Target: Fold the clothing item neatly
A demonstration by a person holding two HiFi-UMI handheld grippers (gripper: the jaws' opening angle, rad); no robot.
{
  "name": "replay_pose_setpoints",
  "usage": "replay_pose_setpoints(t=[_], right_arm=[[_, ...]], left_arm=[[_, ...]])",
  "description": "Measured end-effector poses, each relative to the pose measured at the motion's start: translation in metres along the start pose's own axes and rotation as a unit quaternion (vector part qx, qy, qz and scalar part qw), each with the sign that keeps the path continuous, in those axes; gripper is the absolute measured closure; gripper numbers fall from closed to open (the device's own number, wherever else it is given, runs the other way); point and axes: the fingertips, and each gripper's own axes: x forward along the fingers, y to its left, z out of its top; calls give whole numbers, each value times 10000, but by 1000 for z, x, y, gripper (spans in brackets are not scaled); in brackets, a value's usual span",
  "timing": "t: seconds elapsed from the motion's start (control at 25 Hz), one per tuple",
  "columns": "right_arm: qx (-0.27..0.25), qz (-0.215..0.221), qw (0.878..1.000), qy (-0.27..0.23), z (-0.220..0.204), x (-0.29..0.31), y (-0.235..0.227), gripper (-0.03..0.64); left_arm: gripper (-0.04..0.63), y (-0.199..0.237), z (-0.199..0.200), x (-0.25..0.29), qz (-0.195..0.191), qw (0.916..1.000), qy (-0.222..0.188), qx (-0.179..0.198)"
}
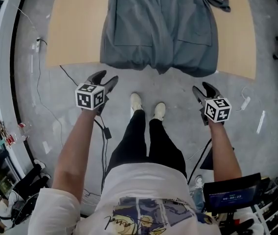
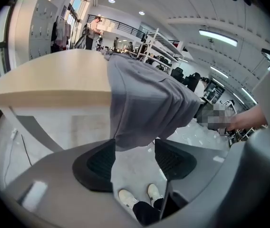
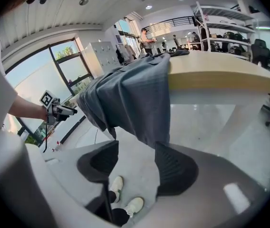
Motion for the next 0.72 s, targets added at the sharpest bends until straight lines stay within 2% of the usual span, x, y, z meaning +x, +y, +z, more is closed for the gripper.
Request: replay_pose_setpoints(t=[0.12,0.28,0.48,0.72], right_arm=[[135,24,9998,-111,-2,10,-12,364],[116,213,9997,-104,2,19,-21,350],[-133,455,9988,-86,17,35,-29,339],[-386,721,9966,-81,24,47,-33,337]], left_arm=[[298,15,-10,18,35,9997,154,-173],[247,23,-6,35,-13,9996,190,-195],[233,34,2,52,14,9996,269,-41],[212,30,15,61,-262,9994,218,-69]])
